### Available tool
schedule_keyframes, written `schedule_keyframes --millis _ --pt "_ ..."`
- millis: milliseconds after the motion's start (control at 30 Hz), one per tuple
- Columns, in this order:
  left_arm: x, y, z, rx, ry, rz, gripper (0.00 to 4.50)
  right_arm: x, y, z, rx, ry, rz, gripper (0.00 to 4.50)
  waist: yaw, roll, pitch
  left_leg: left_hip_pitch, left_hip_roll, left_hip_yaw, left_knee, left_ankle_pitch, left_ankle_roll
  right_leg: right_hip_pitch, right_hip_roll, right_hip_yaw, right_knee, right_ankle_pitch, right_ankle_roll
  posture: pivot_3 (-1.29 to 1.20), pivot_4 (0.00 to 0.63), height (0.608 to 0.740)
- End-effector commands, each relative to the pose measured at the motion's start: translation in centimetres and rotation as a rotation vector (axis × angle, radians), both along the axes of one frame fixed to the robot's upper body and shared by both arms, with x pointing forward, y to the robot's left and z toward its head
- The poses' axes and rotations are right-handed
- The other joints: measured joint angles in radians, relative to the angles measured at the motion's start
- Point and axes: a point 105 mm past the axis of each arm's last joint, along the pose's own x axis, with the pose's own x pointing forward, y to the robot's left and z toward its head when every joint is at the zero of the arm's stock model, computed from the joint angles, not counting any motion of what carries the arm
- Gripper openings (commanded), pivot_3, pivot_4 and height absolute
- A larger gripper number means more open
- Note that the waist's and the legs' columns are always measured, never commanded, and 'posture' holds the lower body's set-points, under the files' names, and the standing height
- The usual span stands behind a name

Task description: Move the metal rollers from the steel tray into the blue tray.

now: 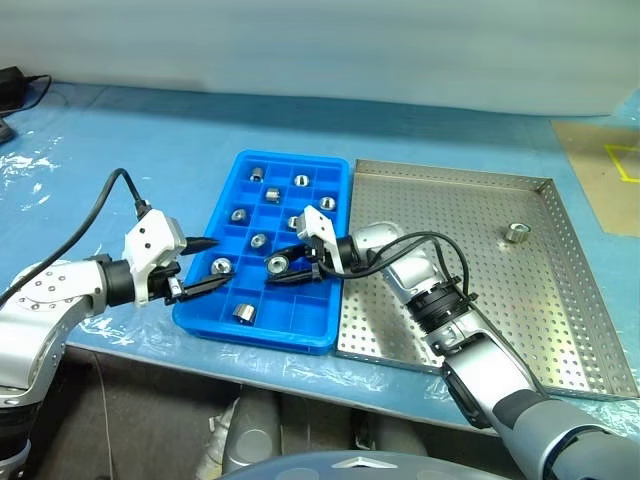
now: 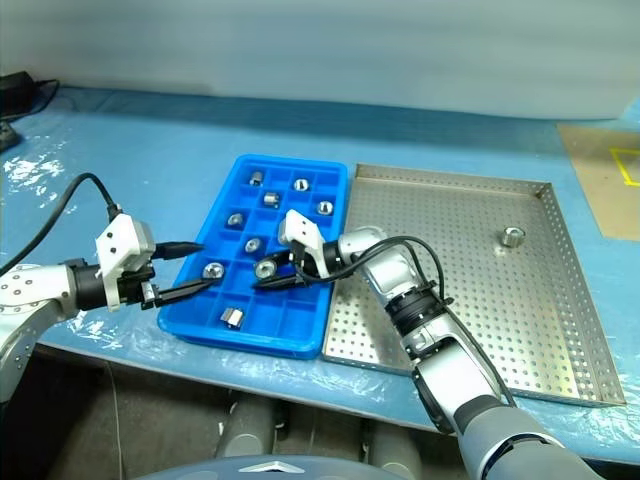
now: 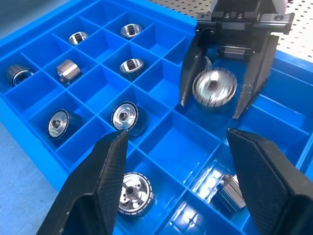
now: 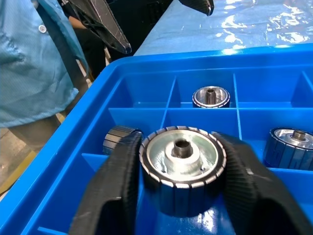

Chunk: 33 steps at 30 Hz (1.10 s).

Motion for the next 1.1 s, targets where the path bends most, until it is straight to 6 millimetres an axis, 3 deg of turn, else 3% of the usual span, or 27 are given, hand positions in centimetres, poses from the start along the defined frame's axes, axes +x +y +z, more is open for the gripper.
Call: schedule_keyframes --millis 33,200,367,567,633,867,1100 --pt "0.3 -0.7 0.8 -0.005 -0.037 -0.035 3.37 0.0 0.0 1.3 0.033 -0.011 0.001 3.35 0.0 0.0 0.0 0.0 0.0 0.0 0.0 0.0 0.0 0.0 0.0 0.0 0.0 0.0 0.0 0.29 0.15 0.74" --pt "1.2 -1.5 1.0 -0.02 -0.048 -0.07 3.37 1.5 -1.1 2.5 0.065 -0.062 -0.091 3.35 -0.003 0.0 0.0 0.0 0.0 0.0 0.0 0.002 -0.003 0.0 0.0 0.0 0.0 0.0 0.0 0.23 0.15 0.74" --pt "3.5 -2.9 0.9 -0.045 -0.09 -0.099 3.37 3.3 -3.8 5.4 0.153 -0.06 -0.243 3.35 -0.005 0.0 0.0 0.0 -0.001 0.0 0.001 0.003 -0.004 0.0 0.0 0.0 0.001 0.0 0.0 0.12 0.15 0.74" --pt "6.4 -7.3 0.9 -0.11 -0.12 -0.227 3.37 5.1 -9.8 7.1 0.201 -0.108 -0.526 3.35 -0.011 -0.001 -0.001 0.001 -0.001 0.004 0.003 0.003 -0.005 0.001 0.0 0.002 0.003 0.0 0.0 0.01 0.15 0.74" --pt "6.9 -8.3 0.9 -0.123 -0.124 -0.262 3.37 5.5 -11.2 7.2 0.197 -0.136 -0.602 3.35 -0.032 -0.001 -0.001 0.001 -0.002 0.004 0.004 0.003 -0.005 0.001 0.001 0.002 0.003 0.001 0.001 -0.09 0.15 0.74" --pt "8.6 -13.5 1.4 -0.175 -0.149 -0.421 3.37 8.7 -19.4 7.7 0.248 -0.252 -1.095 3.35 -0.092 -0.001 -0.001 0.001 -0.003 0.008 0.005 0.004 -0.005 0.0 0.002 0.003 0.006 0.0 0.0 -0.24 0.15 0.74" --pt "8.3 -14.6 1.0 -0.185 -0.14 -0.477 3.37 10.0 -24.4 7.2 0.259 -0.272 -1.369 3.35 -0.147 -0.001 -0.001 0.002 -0.003 0.008 0.006 0.003 -0.002 0.0 0.003 0.004 0.007 0.0 0.0 -0.28 0.15 0.74"
